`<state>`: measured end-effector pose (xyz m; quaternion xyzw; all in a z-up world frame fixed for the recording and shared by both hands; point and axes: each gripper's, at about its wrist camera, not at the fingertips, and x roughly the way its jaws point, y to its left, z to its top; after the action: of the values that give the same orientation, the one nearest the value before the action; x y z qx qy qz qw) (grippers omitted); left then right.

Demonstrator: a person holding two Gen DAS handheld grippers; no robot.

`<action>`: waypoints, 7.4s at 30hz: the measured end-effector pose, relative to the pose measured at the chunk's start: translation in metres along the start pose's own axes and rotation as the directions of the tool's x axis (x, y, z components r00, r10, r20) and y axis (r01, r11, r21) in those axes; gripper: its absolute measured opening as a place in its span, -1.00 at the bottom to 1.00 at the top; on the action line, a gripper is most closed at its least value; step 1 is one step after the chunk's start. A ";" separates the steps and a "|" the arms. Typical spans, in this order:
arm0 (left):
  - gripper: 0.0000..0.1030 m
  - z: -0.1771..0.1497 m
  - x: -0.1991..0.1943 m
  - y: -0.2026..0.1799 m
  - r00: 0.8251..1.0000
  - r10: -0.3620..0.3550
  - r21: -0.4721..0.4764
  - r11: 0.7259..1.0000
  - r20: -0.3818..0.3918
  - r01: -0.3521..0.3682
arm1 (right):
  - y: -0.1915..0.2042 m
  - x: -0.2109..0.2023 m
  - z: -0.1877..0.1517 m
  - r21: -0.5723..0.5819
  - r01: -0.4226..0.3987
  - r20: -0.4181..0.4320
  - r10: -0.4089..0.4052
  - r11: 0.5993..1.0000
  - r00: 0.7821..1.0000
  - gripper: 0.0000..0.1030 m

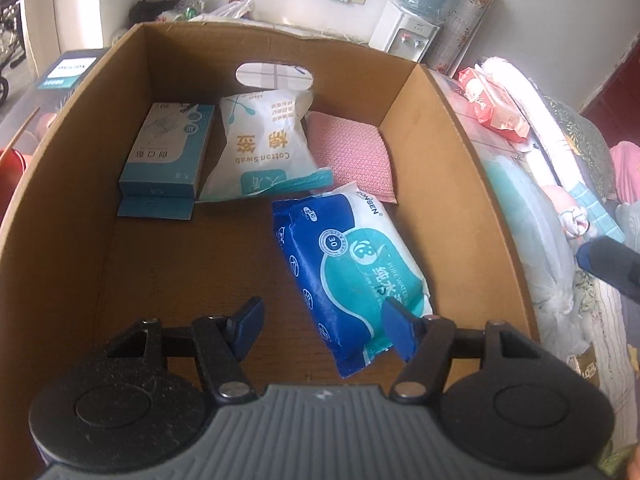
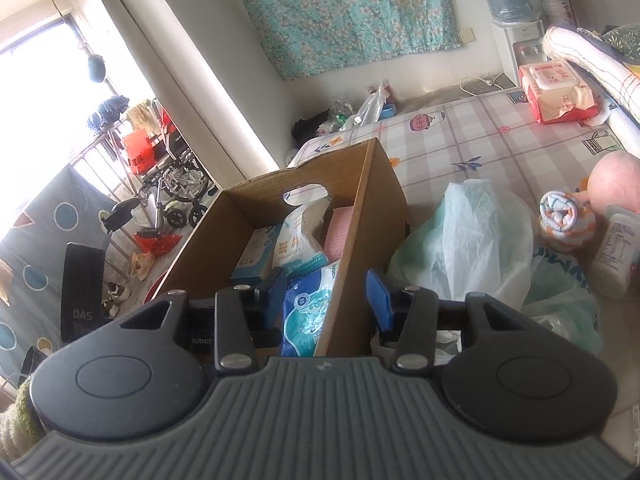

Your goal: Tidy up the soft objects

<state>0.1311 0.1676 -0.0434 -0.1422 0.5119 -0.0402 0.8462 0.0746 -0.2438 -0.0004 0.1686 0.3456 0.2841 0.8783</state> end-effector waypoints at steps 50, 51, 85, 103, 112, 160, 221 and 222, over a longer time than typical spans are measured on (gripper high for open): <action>0.76 -0.005 -0.080 -0.141 0.925 -0.103 0.281 0.960 0.367 -0.005 | -0.051 -0.063 -0.022 0.023 0.155 0.073 -0.156 0.988 0.985 -0.03; 0.76 -0.005 -0.078 -0.149 0.924 -0.111 0.299 0.954 0.365 -0.003 | -0.054 -0.068 -0.020 0.012 0.175 0.081 -0.175 0.985 0.981 -0.03; 0.76 -0.024 -0.043 -0.151 0.943 -0.123 0.207 0.976 0.310 0.059 | -0.221 0.049 0.121 -0.289 0.464 -0.051 -0.497 0.837 0.866 0.38; 0.99 -0.072 -0.094 -0.163 0.820 -0.360 0.400 0.899 0.446 0.177 | -0.090 -0.063 0.077 0.291 -0.382 -0.084 0.421 0.877 0.903 0.40; 0.99 -0.097 -0.116 -0.099 0.806 -0.323 0.297 0.935 0.496 0.192 | -0.017 -0.012 0.043 0.395 -0.515 -0.232 0.625 0.761 0.745 0.43; 0.92 0.037 0.048 0.004 0.988 0.153 0.158 0.975 0.030 -0.155 | -0.070 0.006 -0.003 0.369 -0.265 -0.179 0.348 0.891 0.920 0.52; 0.97 -0.059 0.042 -0.319 0.905 -0.337 0.443 0.874 0.258 0.199 | -0.232 -0.169 0.049 0.047 0.442 0.184 -0.443 0.896 0.878 0.66; 0.97 -0.060 0.048 -0.321 0.907 -0.332 0.443 0.875 0.257 0.195 | -0.241 -0.160 0.056 0.046 0.444 0.170 -0.445 0.895 0.879 0.66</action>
<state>0.1263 -0.1617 -0.0196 -0.0367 0.3209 -0.2383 0.9159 0.1100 -0.5357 0.0019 0.1115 0.2968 0.0580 0.9466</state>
